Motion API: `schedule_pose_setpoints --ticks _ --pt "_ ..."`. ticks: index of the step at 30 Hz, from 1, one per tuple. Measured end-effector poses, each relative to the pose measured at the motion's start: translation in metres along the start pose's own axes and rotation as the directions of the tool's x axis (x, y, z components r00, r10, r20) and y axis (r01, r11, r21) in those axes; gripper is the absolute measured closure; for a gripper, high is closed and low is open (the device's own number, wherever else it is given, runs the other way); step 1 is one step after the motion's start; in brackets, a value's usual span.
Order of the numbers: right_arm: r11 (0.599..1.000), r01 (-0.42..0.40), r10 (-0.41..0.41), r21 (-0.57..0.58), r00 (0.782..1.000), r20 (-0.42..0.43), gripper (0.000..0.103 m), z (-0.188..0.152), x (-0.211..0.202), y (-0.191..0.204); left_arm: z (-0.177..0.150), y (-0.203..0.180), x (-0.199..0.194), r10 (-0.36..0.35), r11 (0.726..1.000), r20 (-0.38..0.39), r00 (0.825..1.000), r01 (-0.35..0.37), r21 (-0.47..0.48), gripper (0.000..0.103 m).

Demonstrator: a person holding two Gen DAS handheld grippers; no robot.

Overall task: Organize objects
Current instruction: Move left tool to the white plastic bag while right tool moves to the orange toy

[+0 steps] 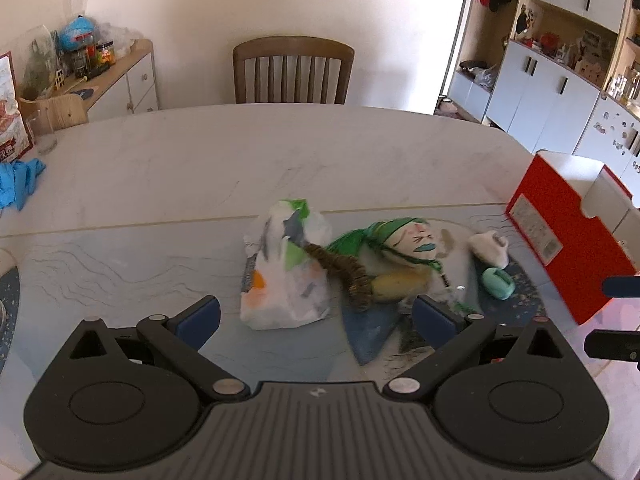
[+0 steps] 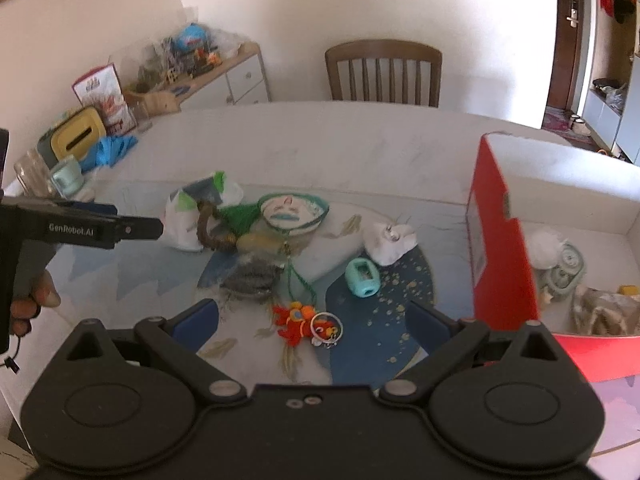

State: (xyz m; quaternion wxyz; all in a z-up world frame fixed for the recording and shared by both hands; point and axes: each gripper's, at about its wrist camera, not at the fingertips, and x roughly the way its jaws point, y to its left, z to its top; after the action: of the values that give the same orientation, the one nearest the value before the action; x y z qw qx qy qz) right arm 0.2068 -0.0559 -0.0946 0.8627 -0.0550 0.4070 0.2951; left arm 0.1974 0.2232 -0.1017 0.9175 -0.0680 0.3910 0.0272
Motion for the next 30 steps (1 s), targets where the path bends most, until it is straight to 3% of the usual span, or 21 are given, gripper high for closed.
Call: schedule_pose_setpoints --ticks 10,26,28,30 --pt "0.998 -0.007 0.003 -0.068 0.998 -0.062 0.006 -0.002 0.031 0.012 -0.003 0.033 0.038 0.088 0.996 -0.015 0.996 -0.089 -0.011 0.0" --pt "0.995 0.026 -0.039 -0.097 0.99 -0.136 0.014 -0.001 0.083 0.013 0.003 0.028 0.086 0.068 0.996 -0.048 0.996 -0.065 0.062 0.0" --pt "0.995 0.026 -0.04 -0.096 0.989 -0.143 0.025 -0.002 0.087 0.012 0.003 0.026 0.09 0.069 0.995 -0.049 0.996 -0.065 0.073 0.0" --pt "0.995 0.032 -0.046 -0.096 0.988 -0.148 0.026 -0.003 0.089 0.012 0.003 0.026 0.094 0.06 0.996 -0.054 0.997 -0.056 0.072 0.0"
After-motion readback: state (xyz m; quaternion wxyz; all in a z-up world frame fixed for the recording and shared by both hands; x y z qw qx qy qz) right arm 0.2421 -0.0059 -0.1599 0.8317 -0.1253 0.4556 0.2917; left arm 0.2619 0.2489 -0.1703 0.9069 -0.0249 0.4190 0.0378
